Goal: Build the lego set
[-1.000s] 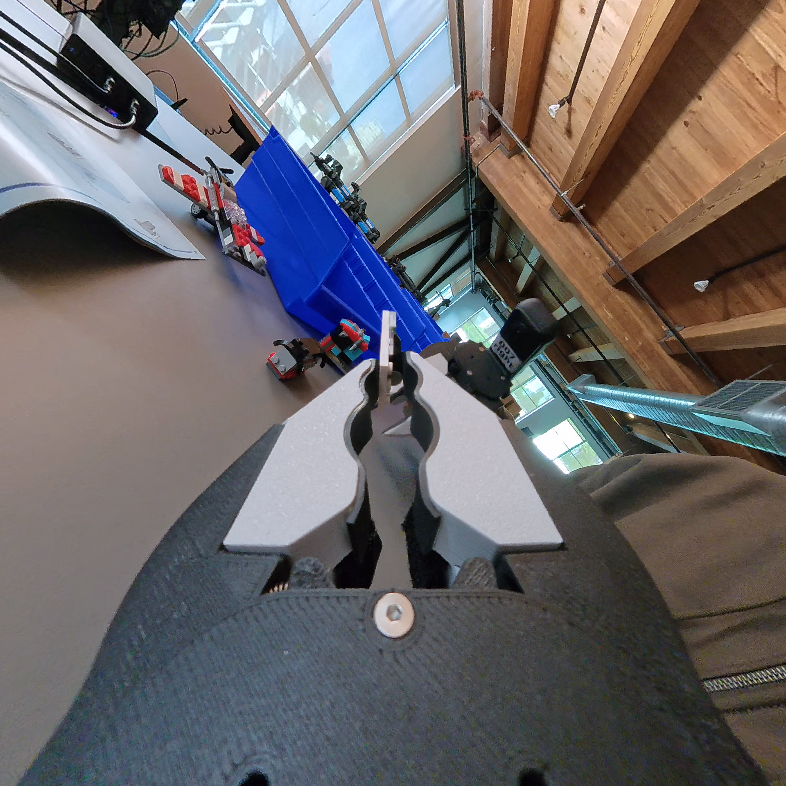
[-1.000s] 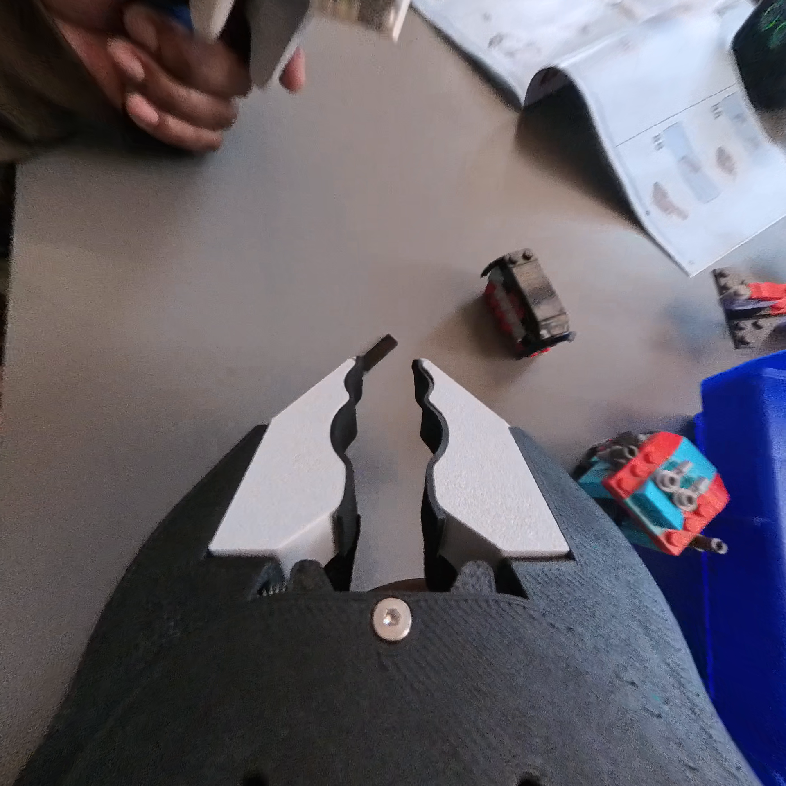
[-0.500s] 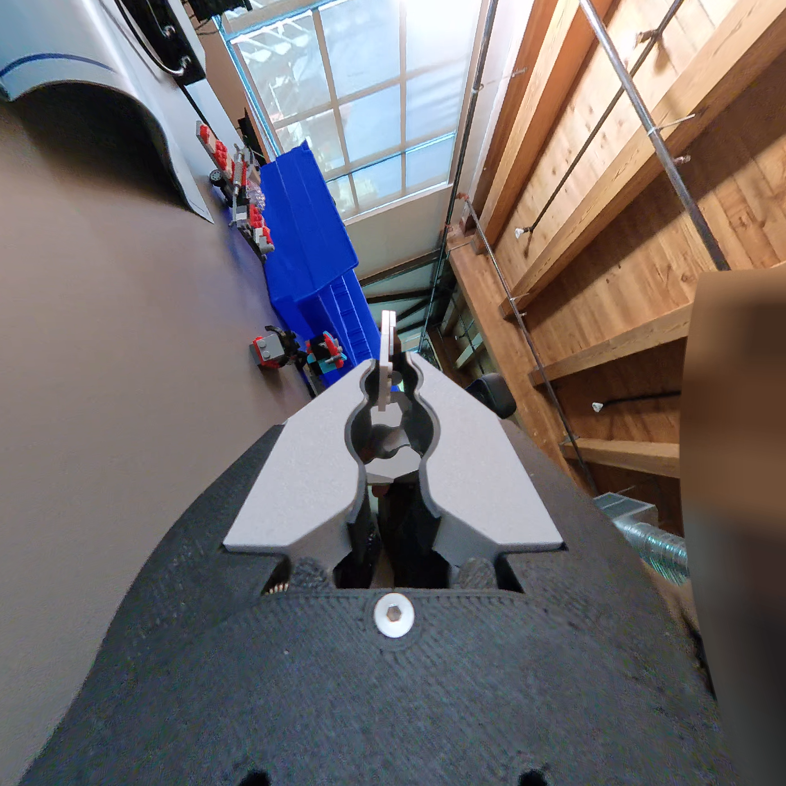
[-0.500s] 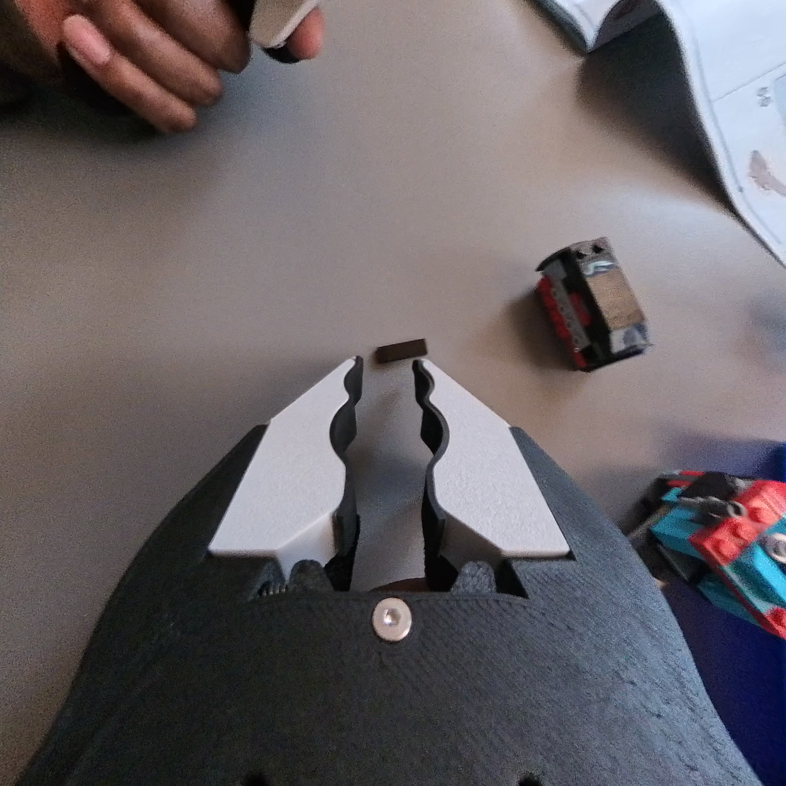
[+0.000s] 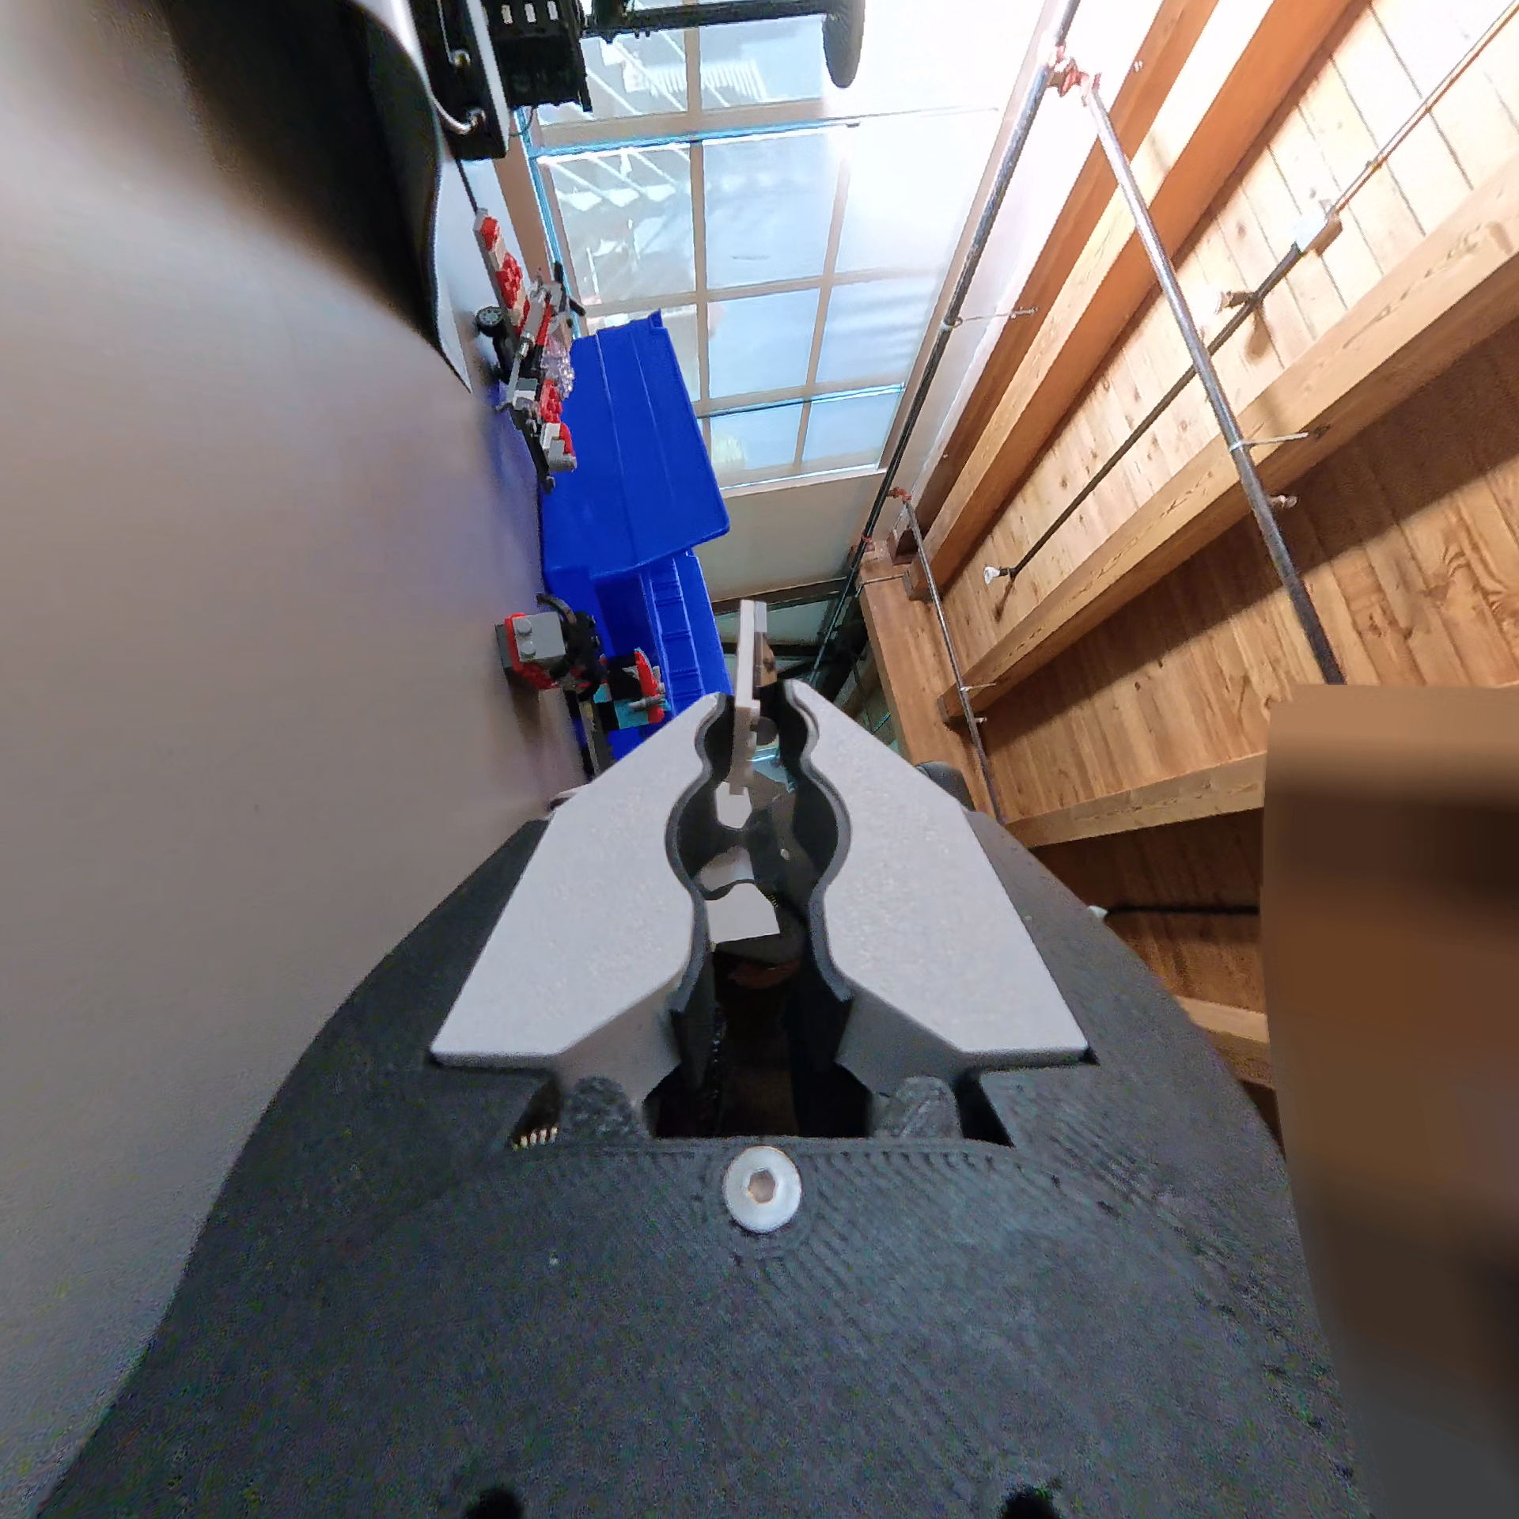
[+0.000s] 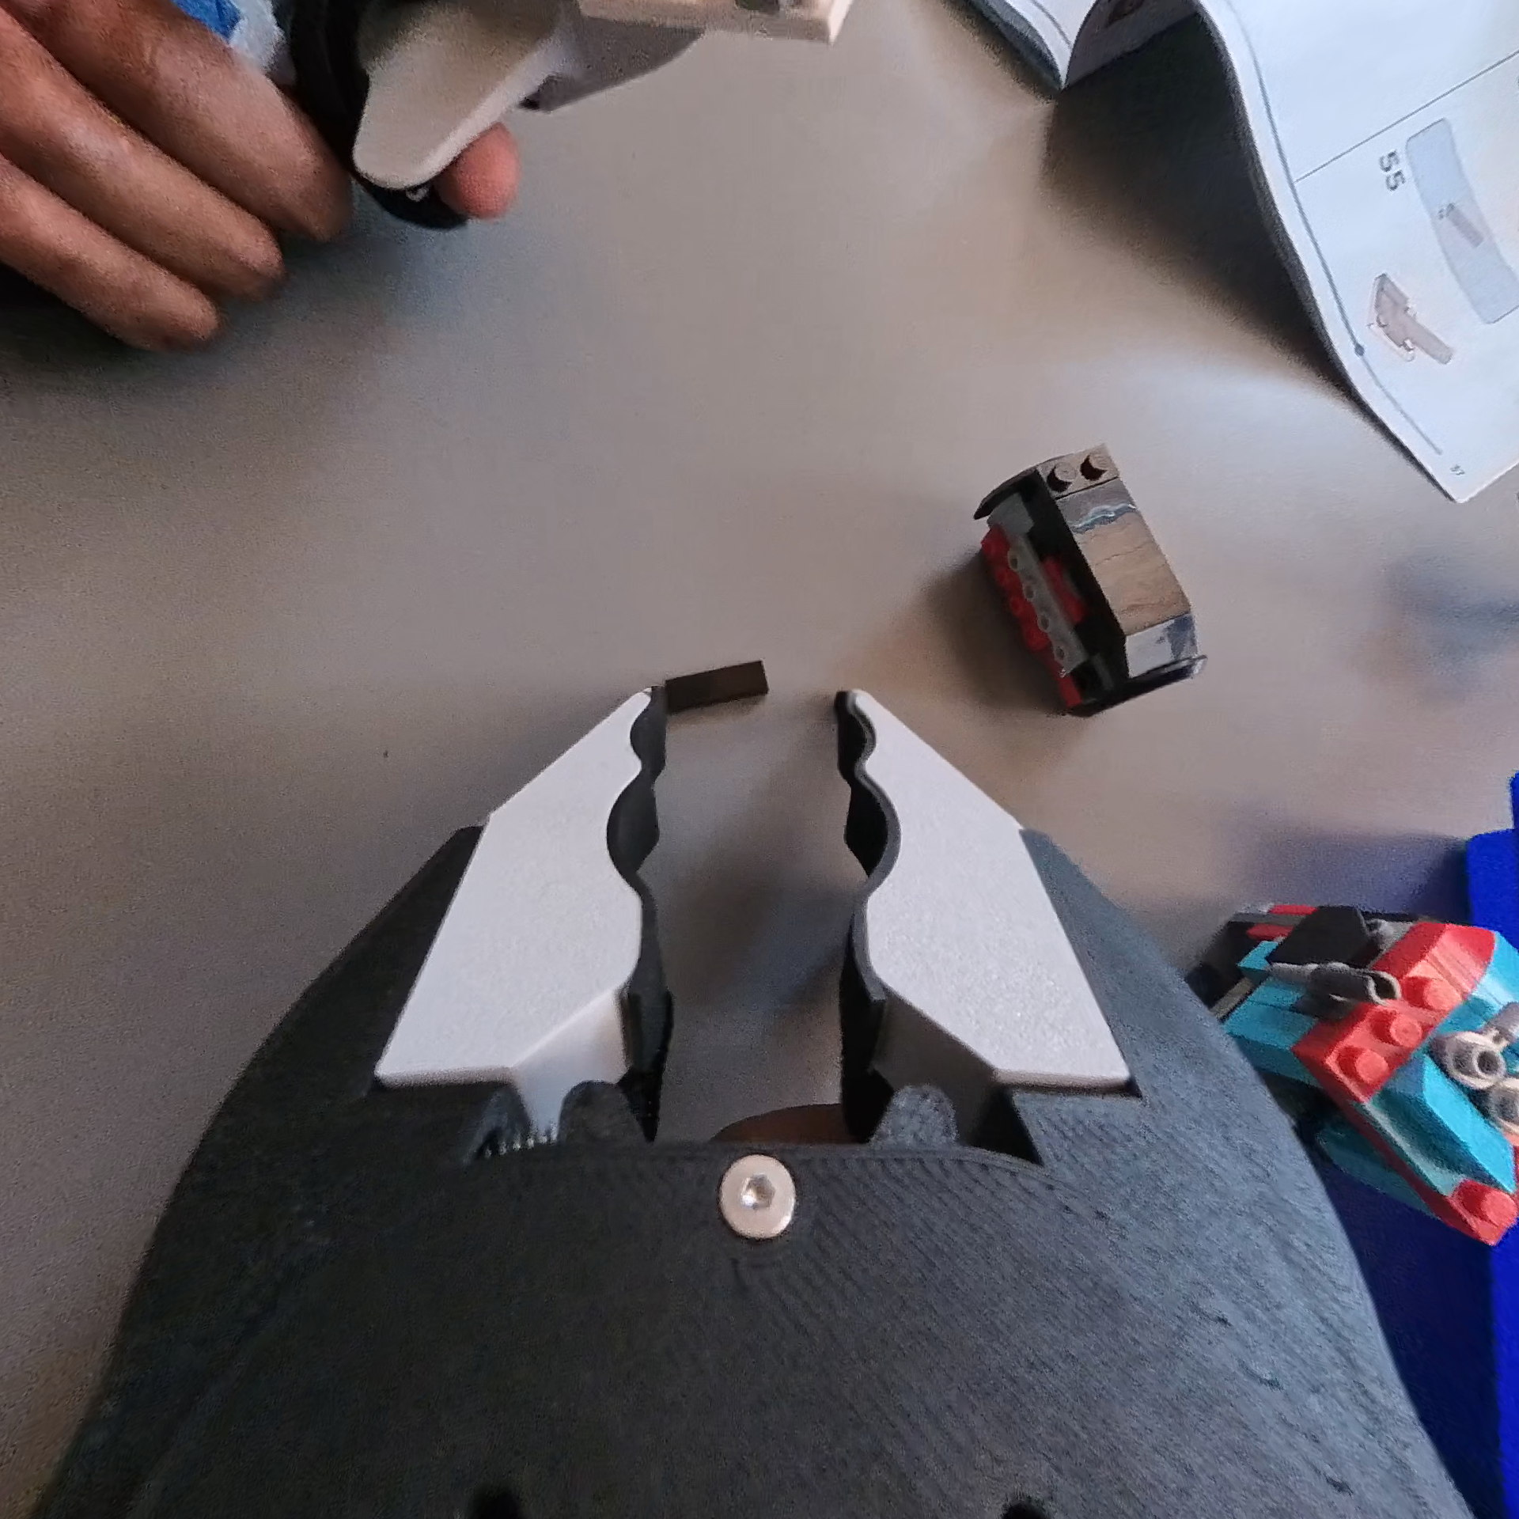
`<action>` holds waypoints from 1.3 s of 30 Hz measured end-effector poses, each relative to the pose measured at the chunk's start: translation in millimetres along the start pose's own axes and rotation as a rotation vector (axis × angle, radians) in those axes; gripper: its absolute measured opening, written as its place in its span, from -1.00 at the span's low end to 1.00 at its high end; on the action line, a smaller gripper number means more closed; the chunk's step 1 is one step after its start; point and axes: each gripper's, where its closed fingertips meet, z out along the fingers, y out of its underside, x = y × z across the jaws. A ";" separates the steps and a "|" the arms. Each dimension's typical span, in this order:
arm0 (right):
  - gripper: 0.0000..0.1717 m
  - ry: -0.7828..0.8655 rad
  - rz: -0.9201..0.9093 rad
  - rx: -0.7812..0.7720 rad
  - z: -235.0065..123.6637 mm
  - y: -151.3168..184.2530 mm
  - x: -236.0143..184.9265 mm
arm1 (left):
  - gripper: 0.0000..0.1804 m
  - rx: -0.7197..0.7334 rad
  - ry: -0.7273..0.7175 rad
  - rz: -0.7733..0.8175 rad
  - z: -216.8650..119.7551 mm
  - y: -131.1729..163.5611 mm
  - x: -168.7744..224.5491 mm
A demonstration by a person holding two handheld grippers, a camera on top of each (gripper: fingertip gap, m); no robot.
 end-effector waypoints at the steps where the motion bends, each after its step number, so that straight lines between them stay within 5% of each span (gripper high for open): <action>1: -0.53 -0.006 0.002 -0.001 0.5 -0.3 -1.2 | -0.88 0.004 0.001 -0.016 0.6 1.3 -0.6; 4: -0.68 -0.014 -0.006 0.000 2.9 -2.9 -5.7 | -0.88 0.019 0.000 -0.049 2.3 4.0 -2.8; 12: -0.70 -0.001 -0.006 0.039 5.9 -15.0 -12.1 | -0.88 0.066 -0.009 -0.061 3.4 5.3 -5.0; 23: -0.70 0.102 0.094 0.359 -10.2 -104.7 -17.5 | -0.88 0.177 -0.065 -0.069 4.5 14.9 -12.2; 39: -0.70 0.212 0.075 0.288 7.5 -104.0 -13.4 | -0.88 0.216 -0.064 -0.087 1.5 14.5 -12.7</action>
